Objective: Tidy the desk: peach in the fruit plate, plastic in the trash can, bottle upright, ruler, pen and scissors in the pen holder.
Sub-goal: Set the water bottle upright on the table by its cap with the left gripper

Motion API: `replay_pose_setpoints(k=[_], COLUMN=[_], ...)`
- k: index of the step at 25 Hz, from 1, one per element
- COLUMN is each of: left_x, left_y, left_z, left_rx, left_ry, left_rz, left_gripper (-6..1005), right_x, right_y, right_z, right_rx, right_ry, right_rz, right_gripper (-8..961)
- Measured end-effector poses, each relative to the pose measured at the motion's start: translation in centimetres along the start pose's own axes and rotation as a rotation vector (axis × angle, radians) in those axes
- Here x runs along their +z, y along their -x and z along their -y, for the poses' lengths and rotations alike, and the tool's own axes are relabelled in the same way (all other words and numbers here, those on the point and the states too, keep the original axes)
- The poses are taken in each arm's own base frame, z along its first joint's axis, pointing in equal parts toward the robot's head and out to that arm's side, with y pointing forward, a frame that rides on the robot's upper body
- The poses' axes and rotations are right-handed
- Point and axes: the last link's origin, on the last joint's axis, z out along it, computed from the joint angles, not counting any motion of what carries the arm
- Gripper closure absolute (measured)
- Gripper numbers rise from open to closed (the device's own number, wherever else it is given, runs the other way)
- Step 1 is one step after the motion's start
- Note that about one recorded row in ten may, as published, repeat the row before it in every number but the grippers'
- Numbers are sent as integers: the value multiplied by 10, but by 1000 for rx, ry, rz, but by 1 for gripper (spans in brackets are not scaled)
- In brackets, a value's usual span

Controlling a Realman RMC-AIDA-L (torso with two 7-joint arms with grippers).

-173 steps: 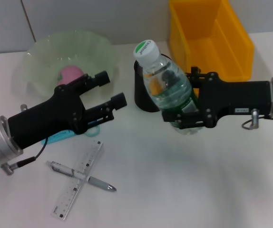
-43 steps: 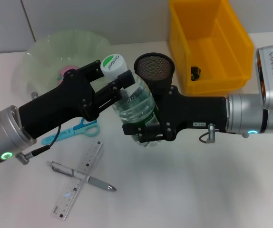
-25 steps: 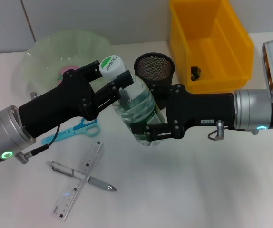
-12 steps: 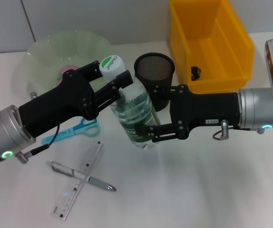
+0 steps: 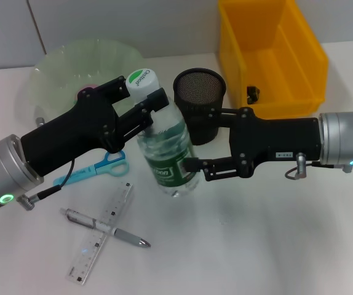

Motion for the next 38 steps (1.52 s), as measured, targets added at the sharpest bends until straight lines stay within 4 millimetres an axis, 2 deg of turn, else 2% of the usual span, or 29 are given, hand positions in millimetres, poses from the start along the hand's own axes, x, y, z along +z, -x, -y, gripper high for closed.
replay_pose_setpoints(k=[7, 11, 15, 20, 30, 38], left_x=[-2, -8, -20, -31, -40, -49], left_y=[-2, -11, -17, -15, -1, 7], left_z=[2, 10, 19, 25, 36, 43], left_rx=[13, 50, 132, 209, 343, 364], left_ry=[-10, -50, -132, -212, -334, -403], left_rz=[-2, -34, -63, -54, 24, 83], left_gripper=[555, 555, 555, 556, 556, 555], right_x=[-14, -25, -46, -64, -71, -71], right_y=[1, -2, -10, -17, -24, -24], right_z=[-4, -6, -5, -4, -2, 0], right_rx=[17, 43, 84, 120, 166, 171], right_ry=[-9, -34, -115, -194, -237, -244], right_rz=[6, -1, 16, 37, 20, 18], right_gripper=[137, 137, 137, 137, 137, 137])
